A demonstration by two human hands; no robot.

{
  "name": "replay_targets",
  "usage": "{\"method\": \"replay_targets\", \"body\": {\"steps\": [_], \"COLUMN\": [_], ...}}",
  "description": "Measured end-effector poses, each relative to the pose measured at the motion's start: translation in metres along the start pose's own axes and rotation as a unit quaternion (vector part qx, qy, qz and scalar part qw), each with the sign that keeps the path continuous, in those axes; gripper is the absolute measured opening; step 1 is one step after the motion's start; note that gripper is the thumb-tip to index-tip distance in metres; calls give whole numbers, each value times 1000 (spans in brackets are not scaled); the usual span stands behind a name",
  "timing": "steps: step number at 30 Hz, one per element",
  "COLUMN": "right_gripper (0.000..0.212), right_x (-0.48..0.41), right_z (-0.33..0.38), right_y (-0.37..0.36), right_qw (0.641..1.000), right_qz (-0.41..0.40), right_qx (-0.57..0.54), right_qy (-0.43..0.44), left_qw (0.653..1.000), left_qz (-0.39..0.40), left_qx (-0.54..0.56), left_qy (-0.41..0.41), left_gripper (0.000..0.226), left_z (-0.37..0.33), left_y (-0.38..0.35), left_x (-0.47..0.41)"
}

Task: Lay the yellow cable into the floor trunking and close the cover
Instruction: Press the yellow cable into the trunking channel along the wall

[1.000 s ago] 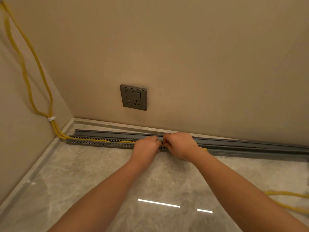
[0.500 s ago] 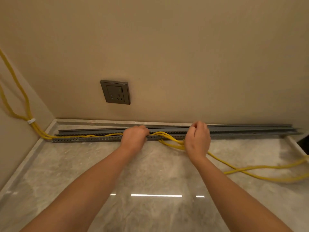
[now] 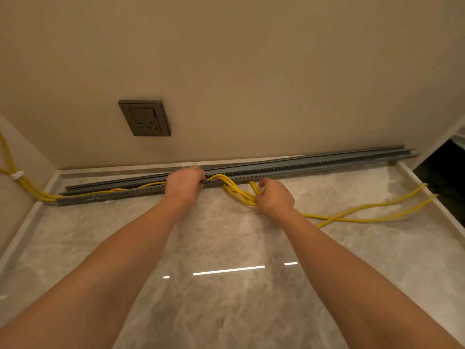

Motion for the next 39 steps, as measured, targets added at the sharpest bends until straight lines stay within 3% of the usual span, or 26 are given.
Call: {"method": "replay_targets", "body": {"steps": [6,14,16,18,20,22,26,30,32,36,39], "right_gripper": [24,26,22,22,46,65,50,46,48,51,47], "right_x": [7,2,0,-7,-8,2,14,10,6,-5,-4], "right_z": [5,11,18,29,40,51,59,65,68,72,76], "right_y": [2,34,34,33,28,19,17,36,41,38,34], "right_qw": [996,945,941,967,985,961,852,790,778,766,727], "right_qz": [79,312,301,188,146,229,420,519,518,406,377], "right_qx": [30,84,152,169,24,-129,-311,-327,-354,-498,-573], "right_qy": [25,-52,-29,39,89,82,18,-1,-8,19,21], "left_qw": [1000,1000,1000,999,999,999,1000,1000,1000,1000,999], "left_qz": [0,9,13,16,15,15,20,18,19,25,30], "left_qx": [-5,-16,-23,-29,-29,-28,-19,-14,-15,-10,-12], "left_qy": [4,-6,-9,-11,-14,-14,-14,-17,-17,-12,-10], "left_gripper": [19,18,18,19,18,18,20,18,18,20,19], "left_z": [-2,-5,-4,-2,0,2,5,7,7,8,7], "left_y": [0,0,-1,-4,-6,-9,-14,-15,-16,-17,-17], "left_x": [0,-1,0,0,-1,-1,-4,-4,-5,-7,-6]}}
Point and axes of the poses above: each hand's wrist, its own x-axis away from the middle knuckle, its own y-axis out of the back of the hand, z = x × y, the point moved 3 cm from there along -x, towards the middle knuckle, and after that the axes turned 1 degree about y, right-handed, at the moved point
